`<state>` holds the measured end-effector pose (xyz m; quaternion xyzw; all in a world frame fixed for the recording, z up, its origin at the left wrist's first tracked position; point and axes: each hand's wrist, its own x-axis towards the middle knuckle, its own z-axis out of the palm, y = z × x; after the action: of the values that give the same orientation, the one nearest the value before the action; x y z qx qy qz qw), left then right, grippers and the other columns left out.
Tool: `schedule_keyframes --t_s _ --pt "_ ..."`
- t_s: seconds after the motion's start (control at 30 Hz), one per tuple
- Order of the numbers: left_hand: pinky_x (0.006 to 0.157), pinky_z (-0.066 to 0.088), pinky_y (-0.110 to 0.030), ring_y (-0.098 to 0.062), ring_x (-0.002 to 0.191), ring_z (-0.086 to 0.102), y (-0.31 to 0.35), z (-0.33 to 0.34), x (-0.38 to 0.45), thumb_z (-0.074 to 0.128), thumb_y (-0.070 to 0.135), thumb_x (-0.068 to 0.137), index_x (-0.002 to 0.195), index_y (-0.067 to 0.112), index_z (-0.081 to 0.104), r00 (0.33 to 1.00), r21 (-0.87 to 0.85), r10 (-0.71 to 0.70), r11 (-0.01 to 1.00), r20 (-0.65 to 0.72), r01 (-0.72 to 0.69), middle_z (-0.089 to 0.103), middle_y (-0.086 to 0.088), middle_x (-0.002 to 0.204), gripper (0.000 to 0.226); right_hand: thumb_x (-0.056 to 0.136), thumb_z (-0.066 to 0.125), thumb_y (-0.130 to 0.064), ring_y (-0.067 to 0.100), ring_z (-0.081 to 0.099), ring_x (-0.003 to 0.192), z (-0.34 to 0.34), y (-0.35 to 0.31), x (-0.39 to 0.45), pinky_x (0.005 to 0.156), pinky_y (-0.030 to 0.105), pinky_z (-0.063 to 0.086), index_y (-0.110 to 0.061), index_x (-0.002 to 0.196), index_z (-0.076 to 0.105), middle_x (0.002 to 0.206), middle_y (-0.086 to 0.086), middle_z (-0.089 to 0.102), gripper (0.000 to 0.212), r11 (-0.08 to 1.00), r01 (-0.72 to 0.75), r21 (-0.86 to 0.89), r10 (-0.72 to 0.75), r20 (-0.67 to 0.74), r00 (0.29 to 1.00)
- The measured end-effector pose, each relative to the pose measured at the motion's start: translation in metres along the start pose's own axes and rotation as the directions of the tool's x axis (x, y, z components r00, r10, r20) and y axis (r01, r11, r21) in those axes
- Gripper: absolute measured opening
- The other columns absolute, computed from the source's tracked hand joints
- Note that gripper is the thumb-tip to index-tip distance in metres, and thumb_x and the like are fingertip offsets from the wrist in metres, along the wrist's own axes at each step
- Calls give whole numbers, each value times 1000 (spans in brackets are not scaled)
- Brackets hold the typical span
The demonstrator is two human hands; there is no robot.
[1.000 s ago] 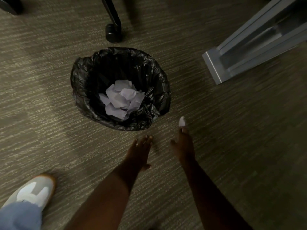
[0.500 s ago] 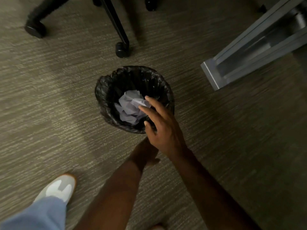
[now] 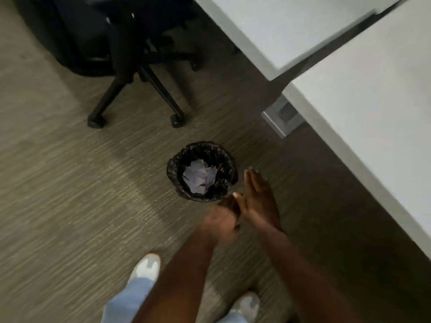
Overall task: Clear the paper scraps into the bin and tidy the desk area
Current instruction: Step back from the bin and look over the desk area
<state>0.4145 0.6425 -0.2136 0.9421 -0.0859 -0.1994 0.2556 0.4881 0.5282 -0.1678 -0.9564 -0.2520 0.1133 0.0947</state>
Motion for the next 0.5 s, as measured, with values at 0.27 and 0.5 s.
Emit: schedule_keyframes --t_s 0.27,0.5 --pt "126 -3 -44 -27 156 -4 51 -92 -76 42 48 98 160 10 5 999 208 45 977 8 -46 0 -12 168 82 99 20 -66 28 40 144 -101 -17 -103 116 43 37 -13 156 30 161 11 34 78 965 -252 -71 257 82 963" --pt "127 -2 -44 -25 155 -7 106 -213 -115 37 51 100 160 11 -2 990 301 119 949 -71 -93 -8 -9 168 81 101 17 -62 26 15 154 -210 -35 -153 125 45 15 -10 157 24 165 11 21 77 942 -294 -163 296 -15 955"
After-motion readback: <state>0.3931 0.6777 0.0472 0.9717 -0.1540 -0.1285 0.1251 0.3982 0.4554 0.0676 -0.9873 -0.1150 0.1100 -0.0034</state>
